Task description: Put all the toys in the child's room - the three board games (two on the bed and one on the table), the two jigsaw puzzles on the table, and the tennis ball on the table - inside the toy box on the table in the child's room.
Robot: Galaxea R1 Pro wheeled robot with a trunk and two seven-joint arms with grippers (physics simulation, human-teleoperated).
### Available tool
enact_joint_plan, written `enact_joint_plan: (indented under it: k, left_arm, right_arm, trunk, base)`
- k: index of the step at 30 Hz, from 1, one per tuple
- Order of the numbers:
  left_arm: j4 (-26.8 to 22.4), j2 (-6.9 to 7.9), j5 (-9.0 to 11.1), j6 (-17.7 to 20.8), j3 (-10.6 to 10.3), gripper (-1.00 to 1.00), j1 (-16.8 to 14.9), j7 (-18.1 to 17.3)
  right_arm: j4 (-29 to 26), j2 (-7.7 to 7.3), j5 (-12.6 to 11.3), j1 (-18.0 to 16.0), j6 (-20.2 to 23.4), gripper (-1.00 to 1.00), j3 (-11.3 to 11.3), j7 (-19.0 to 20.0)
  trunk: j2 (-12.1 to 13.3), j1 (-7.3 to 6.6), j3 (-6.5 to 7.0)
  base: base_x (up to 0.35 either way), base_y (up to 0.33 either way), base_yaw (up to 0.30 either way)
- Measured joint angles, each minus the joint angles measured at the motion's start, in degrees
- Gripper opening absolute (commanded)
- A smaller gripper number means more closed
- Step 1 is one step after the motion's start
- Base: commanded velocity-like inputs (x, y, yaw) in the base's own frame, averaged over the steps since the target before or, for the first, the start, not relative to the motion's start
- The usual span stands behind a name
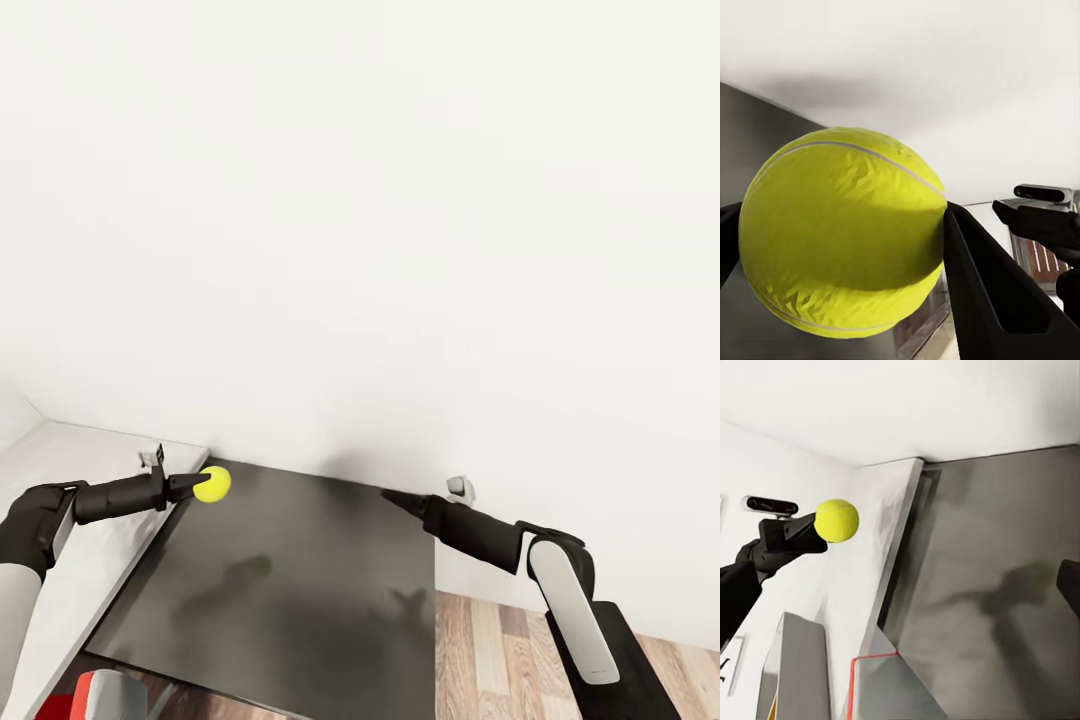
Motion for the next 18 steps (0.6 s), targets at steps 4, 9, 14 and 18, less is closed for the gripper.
enact_joint_plan:
  k: [4,9,14,18]
  left_arm:
    - [0.00,0.02,0.06,0.00,-0.14,-1.00,0.01,0.00]
    - [0.00,-0.02,0.09,0.00,-0.35,-1.00,0.02,0.00]
    - [0.01,-0.05,0.04,0.00,-0.42,-1.00,0.05,0.00]
    - [-0.02,-0.06,0.02,0.02,-0.43,-1.00,0.03,0.00]
  right_arm:
    - [-0.01,0.08,-0.07,0.10,-0.31,1.00,0.26,-0.09]
    - [-0.01,0.11,-0.03,0.12,-0.38,1.00,0.01,0.08]
    - [-0.01,0.11,-0.02,0.13,-0.43,1.00,0.21,-0.02]
    - [-0.05,0.10,0.03,0.13,-0.48,1.00,0.14,-0.14]
  trunk:
    - [0.01,0.02,0.31]
    - [0.01,0.00,0.77]
    - [0.00,-0.01,1.20]
    - [0.01,-0.01,1.31]
  base:
    - [-0.254,-0.015,0.007]
    - [-0.200,-0.142,0.059]
    - [-0.041,-0.245,0.098]
    - [-0.005,-0.071,0.026]
